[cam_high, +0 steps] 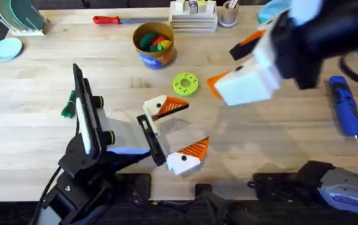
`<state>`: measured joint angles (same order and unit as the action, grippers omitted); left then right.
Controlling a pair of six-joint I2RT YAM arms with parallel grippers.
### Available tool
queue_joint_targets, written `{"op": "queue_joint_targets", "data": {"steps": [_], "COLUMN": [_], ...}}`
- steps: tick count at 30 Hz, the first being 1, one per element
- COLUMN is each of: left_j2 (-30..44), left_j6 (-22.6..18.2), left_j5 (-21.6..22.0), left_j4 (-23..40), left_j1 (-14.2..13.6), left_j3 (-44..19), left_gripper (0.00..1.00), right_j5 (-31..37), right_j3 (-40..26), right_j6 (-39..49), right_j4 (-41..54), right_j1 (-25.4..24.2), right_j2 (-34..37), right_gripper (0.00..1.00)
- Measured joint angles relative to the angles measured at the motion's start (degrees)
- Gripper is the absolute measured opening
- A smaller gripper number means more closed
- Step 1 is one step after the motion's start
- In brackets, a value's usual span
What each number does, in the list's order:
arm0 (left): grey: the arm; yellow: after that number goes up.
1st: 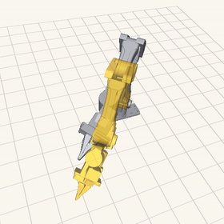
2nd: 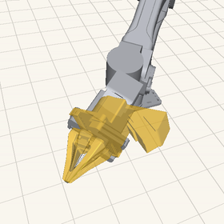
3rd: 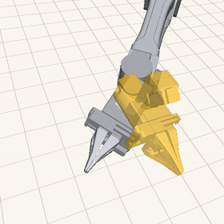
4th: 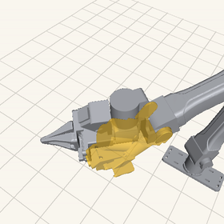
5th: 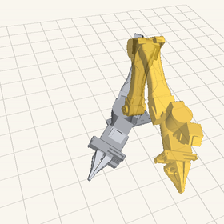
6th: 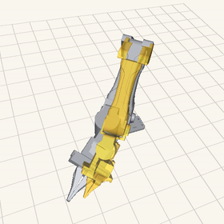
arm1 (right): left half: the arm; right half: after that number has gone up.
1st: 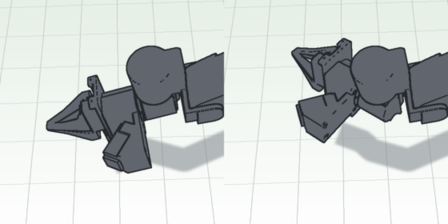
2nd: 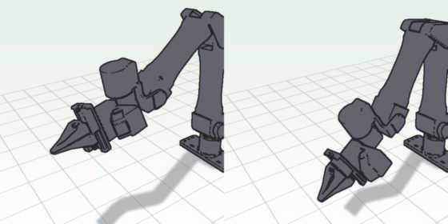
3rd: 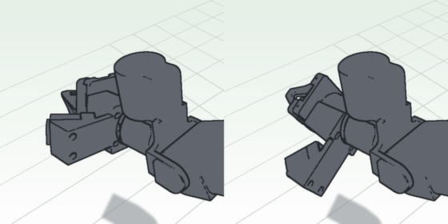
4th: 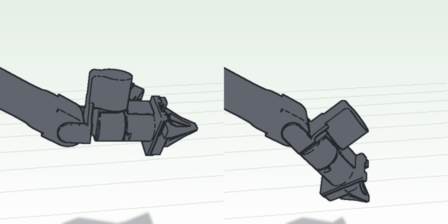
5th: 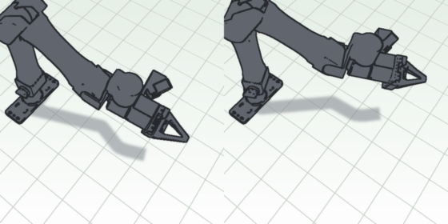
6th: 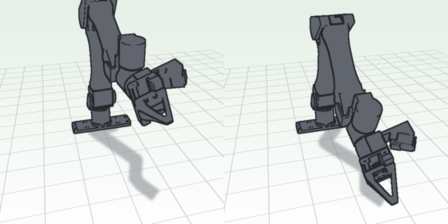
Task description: Pick up the gripper from the table and insert it into the empty holder that is missing its gripper. Then pick up a screw, insert it into the mounting hole, and use the screwdriver to tighten it. Finally, clean up the table by picking up the vegetable and placing it into the bucket.
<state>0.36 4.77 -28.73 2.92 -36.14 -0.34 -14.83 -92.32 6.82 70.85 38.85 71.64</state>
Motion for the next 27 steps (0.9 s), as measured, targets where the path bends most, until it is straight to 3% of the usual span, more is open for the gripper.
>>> {"op": "queue_joint_targets", "data": {"steps": [8,18,19,21,25,26,27], "left_j2": [0.0,0.0,0.0,0.0,0.0,0.0,0.0], "left_j6": [0.0,0.0,0.0,0.0,0.0,-0.3,-0.2], "left_j5": [0.0,0.0,0.0,0.0,-0.1,0.0,0.0], "left_j4": [0.0,-0.9,-1.0,-1.0,-1.0,-1.0,-1.0], "left_j1": [0.0,0.0,0.0,0.0,0.0,0.0,0.0], "left_j3": [0.0,0.0,0.0,0.0,0.0,0.0,0.0], "left_gripper": [0.993,0.992,0.950,0.739,0.141,0.036,0.012], "right_j5": [-10.3,-18.9,-19.7,-21.7,-24.2,-24.5,-24.7], "right_j3": [13.5,24.4,24.7,25.1,25.6,25.6,25.7], "right_j6": [1.0,1.0,1.0,1.0,1.0,1.0,1.0], "right_j4": [-1.8,-1.8,-1.7,-1.7,-1.5,-1.5,-1.5], "right_j1": [-7.6,-9.1,-9.1,-9.1,-9.1,-9.1,-9.1], "right_j2": [-12.6,-23.8,-24.1,-24.3,-24.3,-24.3,-24.3], "right_gripper": [0.853,0.854,0.854,0.854,0.854,0.854,0.854]}}
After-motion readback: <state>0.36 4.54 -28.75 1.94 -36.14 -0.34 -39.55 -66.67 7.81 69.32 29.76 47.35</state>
